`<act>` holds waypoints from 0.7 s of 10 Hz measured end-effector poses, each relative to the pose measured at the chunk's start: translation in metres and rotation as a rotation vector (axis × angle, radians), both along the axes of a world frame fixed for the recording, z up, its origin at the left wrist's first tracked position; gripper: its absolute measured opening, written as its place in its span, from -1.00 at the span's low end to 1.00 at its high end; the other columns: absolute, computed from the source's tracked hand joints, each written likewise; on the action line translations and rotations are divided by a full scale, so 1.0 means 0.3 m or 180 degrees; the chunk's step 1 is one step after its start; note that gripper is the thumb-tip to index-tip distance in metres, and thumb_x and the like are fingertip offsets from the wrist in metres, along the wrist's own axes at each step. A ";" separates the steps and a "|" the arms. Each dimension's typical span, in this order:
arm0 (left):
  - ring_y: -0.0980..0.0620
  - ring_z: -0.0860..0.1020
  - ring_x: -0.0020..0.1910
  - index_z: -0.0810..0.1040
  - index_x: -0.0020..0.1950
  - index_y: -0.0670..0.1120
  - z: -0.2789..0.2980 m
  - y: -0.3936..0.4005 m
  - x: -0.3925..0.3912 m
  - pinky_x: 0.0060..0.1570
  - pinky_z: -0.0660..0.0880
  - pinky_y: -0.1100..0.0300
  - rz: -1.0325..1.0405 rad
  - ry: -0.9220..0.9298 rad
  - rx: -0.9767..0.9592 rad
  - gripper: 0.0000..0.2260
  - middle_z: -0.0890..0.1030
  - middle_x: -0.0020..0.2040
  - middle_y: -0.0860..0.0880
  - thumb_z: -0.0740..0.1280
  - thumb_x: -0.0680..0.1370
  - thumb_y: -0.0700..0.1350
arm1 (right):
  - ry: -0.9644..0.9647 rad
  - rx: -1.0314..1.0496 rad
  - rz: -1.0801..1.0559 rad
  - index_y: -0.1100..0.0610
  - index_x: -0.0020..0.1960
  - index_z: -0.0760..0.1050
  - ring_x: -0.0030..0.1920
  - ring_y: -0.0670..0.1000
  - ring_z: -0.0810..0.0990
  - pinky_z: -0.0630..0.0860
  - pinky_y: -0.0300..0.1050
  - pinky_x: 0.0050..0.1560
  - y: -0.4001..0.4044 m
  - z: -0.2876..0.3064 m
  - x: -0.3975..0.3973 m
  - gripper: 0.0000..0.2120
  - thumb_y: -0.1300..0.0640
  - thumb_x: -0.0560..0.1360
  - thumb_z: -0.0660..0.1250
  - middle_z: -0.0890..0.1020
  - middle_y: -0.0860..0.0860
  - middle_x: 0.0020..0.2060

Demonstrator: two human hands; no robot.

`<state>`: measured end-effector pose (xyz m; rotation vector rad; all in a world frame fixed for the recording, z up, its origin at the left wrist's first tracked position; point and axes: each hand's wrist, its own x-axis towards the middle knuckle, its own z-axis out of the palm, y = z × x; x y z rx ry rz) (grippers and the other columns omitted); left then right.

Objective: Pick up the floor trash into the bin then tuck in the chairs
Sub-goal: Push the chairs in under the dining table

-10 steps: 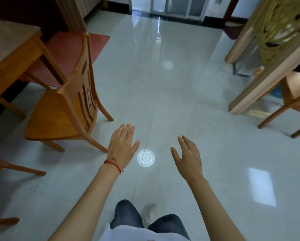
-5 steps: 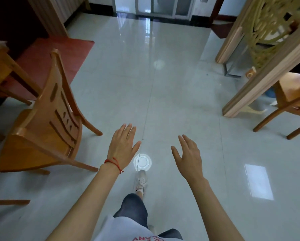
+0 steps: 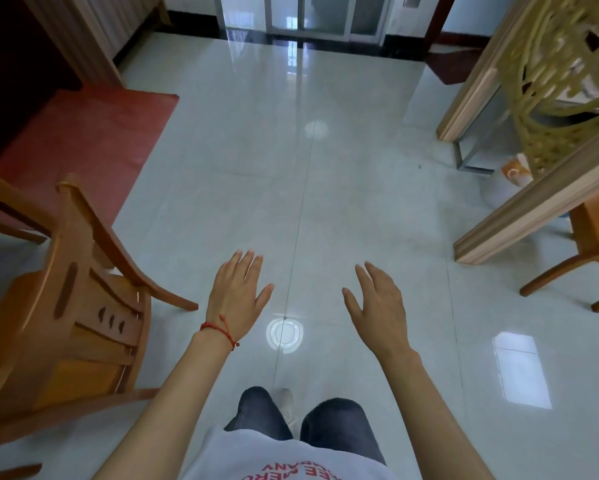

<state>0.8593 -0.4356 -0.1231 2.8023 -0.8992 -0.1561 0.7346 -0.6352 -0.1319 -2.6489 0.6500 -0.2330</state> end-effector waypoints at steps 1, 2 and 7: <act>-0.26 0.52 0.18 0.48 0.21 -0.27 -0.007 -0.061 0.078 0.11 0.46 -0.15 0.0083 0.0003 0.0014 -0.49 0.57 0.17 -0.26 0.07 0.49 0.09 | 0.0010 -0.0061 0.0086 0.25 0.27 0.43 0.24 0.25 0.48 0.39 0.15 0.21 -0.070 0.000 0.108 -0.54 0.00 0.47 0.22 0.50 0.24 0.24; -0.25 0.53 0.17 0.49 0.20 -0.26 -0.016 -0.124 0.153 0.10 0.47 -0.13 0.0237 0.0026 0.0076 -0.46 0.58 0.16 -0.25 0.00 0.54 0.13 | 0.0045 -0.0108 0.0267 0.24 0.27 0.43 0.25 0.25 0.47 0.39 0.14 0.22 -0.152 -0.007 0.223 -0.53 -0.02 0.48 0.20 0.50 0.24 0.25; -0.24 0.51 0.20 0.48 0.23 -0.25 0.016 -0.345 0.383 0.14 0.44 -0.13 0.1840 0.0305 0.0137 -0.45 0.56 0.20 -0.24 -0.01 0.53 0.15 | 0.0217 -0.0309 0.1911 0.25 0.24 0.46 0.20 0.25 0.51 0.43 0.16 0.17 -0.470 0.032 0.815 -0.47 -0.10 0.51 0.04 0.53 0.24 0.21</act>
